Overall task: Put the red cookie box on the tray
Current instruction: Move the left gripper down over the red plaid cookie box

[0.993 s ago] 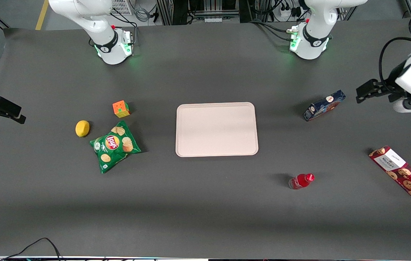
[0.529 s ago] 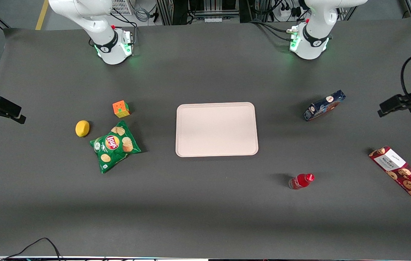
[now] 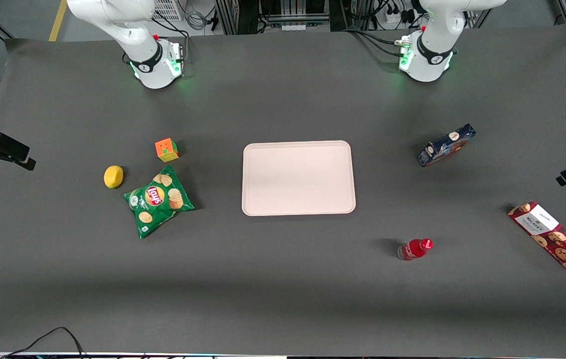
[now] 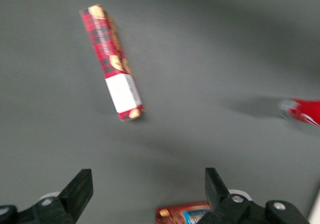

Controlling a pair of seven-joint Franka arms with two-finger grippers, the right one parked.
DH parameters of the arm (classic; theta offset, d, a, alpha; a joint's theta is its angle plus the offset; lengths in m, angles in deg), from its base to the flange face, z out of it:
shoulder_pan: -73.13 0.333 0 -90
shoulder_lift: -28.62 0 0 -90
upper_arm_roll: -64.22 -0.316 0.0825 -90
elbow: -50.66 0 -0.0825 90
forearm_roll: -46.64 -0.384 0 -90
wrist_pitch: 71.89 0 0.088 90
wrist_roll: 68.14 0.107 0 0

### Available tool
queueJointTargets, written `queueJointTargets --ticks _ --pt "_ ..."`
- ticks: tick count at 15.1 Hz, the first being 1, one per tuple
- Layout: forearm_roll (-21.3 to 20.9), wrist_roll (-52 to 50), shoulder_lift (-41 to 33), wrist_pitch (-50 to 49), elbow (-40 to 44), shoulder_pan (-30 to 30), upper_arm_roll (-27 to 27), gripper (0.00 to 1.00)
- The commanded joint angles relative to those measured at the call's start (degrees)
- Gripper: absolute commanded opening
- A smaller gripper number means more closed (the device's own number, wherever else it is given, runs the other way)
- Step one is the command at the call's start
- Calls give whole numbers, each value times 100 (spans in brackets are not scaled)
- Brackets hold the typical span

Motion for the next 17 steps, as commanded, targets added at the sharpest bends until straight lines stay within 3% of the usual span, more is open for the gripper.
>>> queueJointTargets --ticks 1,5,9,15,17 --pt "83 25 708 657 37 -96 -526 100" --pt "679 34 1464 1396 99 -8 -755 100" --pt "909 621 2133 2266 116 114 -782 100" --pt "1909 1500 3125 2373 792 510 -782 100" --pt "2068 1493 3320 2373 951 528 -774 100"
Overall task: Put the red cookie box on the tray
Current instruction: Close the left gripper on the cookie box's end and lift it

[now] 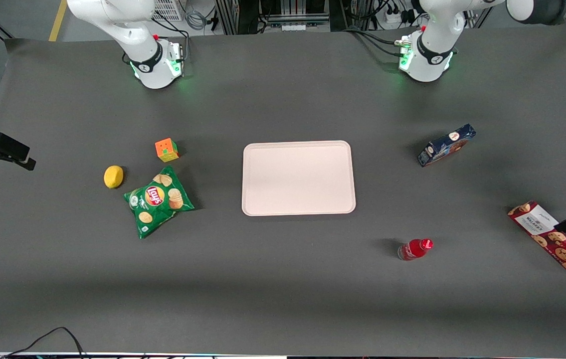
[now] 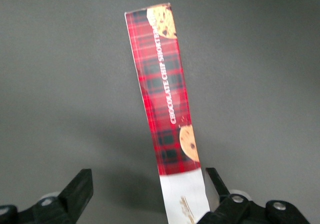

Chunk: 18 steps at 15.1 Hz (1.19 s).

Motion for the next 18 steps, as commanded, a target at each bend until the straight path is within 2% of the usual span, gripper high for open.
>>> queueJointTargets --ticks 1,4,9,12,13,16,17,18 --pt "466 196 484 -52 567 46 -16 100" --pt "687 196 739 -52 849 20 -8 100" --pt "679 539 1021 351 946 20 -8 100" --pt "670 548 1048 343 911 37 1 91" --pt "661 548 1048 326 911 37 1 82" --pt "591 539 1021 203 937 29 10 35" --pt "565 548 1021 203 937 29 19 32" --pt "547 591 1013 194 946 20 19 10"
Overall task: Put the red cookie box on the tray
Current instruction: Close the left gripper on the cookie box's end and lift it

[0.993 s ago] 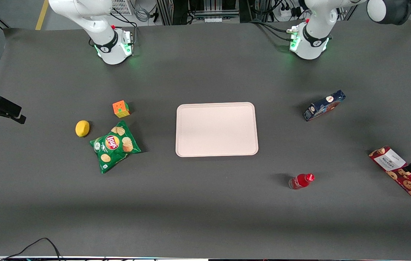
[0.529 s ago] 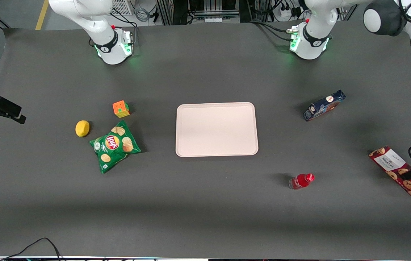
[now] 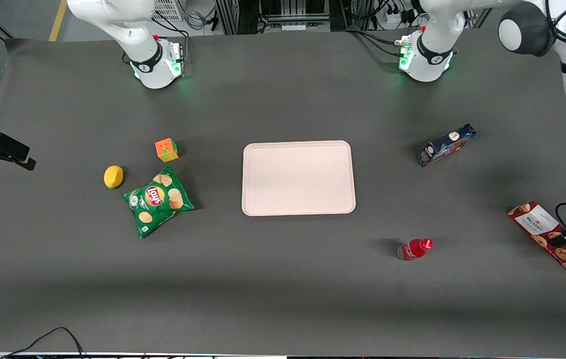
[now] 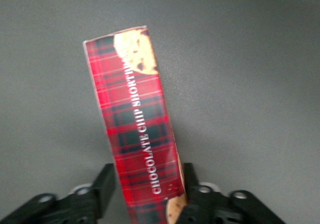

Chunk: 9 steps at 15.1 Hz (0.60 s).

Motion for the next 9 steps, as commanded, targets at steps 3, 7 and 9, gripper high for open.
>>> queueJointTargets --ticks 3,7,9 --pt "-197 372 25 -205 213 -40 -12 0" --pt "-679 320 -421 -686 204 -57 31 0" --pt "-829 319 -817 -1257 169 -162 207 0"
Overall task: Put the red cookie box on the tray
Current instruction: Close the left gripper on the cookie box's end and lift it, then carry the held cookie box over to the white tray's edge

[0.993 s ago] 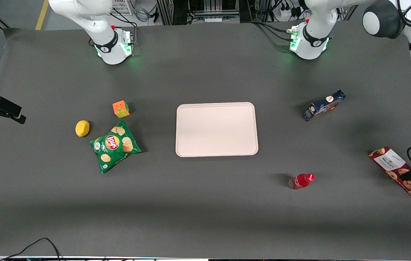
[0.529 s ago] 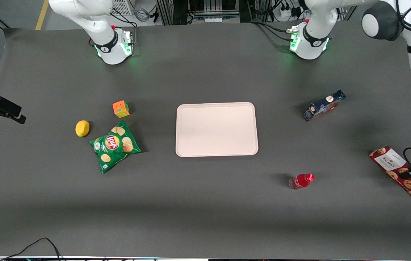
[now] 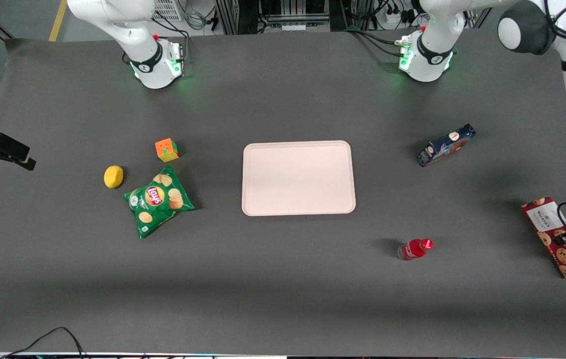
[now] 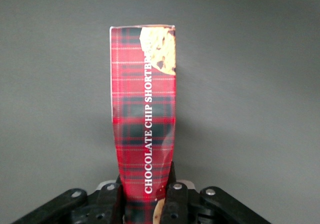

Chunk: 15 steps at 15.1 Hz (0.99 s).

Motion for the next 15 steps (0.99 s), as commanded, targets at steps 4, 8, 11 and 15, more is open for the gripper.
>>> queueJointTargets --ticks 4,8,11,15 --pt "-677 66 -1732 -2139 -216 -260 568 0" --pt "-704 22 -2665 -3231 -216 -673 1191 0" --pt "-1193 -152 -2973 -3610 -216 -875 2130 0" --pt "-1521 -2505 -3220 -3708 -225 -955 3414 0"
